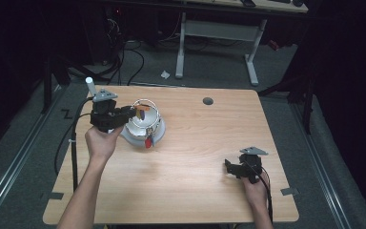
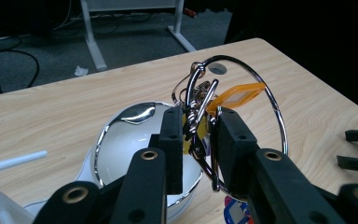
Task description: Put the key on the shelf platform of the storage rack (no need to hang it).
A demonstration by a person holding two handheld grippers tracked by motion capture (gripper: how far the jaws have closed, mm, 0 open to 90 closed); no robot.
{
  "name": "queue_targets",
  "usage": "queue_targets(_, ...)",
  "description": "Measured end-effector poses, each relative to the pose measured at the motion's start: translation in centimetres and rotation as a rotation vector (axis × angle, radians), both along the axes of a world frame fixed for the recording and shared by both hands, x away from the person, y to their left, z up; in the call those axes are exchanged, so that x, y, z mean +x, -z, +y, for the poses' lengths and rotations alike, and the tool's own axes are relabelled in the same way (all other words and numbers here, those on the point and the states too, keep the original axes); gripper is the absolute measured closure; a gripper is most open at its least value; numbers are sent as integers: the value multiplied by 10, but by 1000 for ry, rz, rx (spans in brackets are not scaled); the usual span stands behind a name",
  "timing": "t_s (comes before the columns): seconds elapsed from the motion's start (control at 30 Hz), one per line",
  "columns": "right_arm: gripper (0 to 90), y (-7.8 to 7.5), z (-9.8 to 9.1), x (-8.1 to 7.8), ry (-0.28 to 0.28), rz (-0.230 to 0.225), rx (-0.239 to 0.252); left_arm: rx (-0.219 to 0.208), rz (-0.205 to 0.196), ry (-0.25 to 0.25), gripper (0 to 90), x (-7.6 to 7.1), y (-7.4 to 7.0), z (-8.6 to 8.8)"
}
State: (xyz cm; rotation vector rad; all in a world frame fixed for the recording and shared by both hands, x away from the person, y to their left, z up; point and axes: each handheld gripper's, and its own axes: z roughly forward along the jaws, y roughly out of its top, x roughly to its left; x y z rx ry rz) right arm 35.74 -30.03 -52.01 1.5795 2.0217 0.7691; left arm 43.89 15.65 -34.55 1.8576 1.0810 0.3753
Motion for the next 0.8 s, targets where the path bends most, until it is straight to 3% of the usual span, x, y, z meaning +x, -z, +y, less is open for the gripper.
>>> queue_targets(0.57,152,0,0,0,0,2,0,16,-3,-64,736,24,-8,7)
queue_targets(0.8,152,0,0,0,0,2,0,18,6,-92,736,32,-4,9)
